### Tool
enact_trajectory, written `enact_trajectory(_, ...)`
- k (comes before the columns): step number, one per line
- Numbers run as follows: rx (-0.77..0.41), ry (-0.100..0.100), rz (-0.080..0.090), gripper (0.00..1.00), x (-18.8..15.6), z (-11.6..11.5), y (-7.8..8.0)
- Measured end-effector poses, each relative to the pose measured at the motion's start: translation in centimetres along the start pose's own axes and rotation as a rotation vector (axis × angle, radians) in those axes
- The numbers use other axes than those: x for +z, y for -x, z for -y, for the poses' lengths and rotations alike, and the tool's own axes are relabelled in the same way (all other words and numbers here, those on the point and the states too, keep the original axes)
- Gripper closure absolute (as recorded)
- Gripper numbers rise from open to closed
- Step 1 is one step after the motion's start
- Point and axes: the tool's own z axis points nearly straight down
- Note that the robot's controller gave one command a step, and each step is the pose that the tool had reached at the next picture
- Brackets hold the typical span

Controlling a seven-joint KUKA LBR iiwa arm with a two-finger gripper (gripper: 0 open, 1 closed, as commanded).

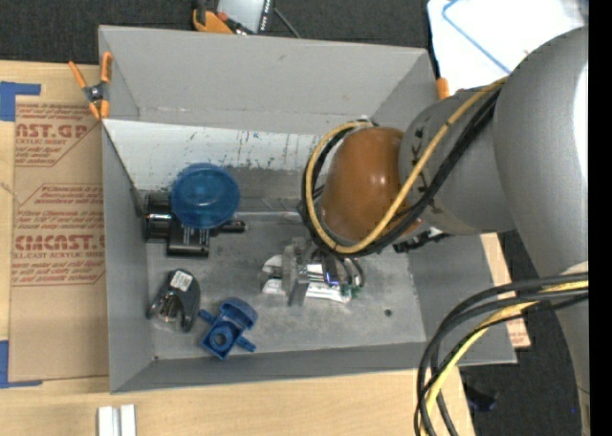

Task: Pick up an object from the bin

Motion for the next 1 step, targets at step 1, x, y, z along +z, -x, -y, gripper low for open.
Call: enact_trajectory(1, -0.018, -0.004, 0.013, 1.00, -0.10, -2.43, 1.38)
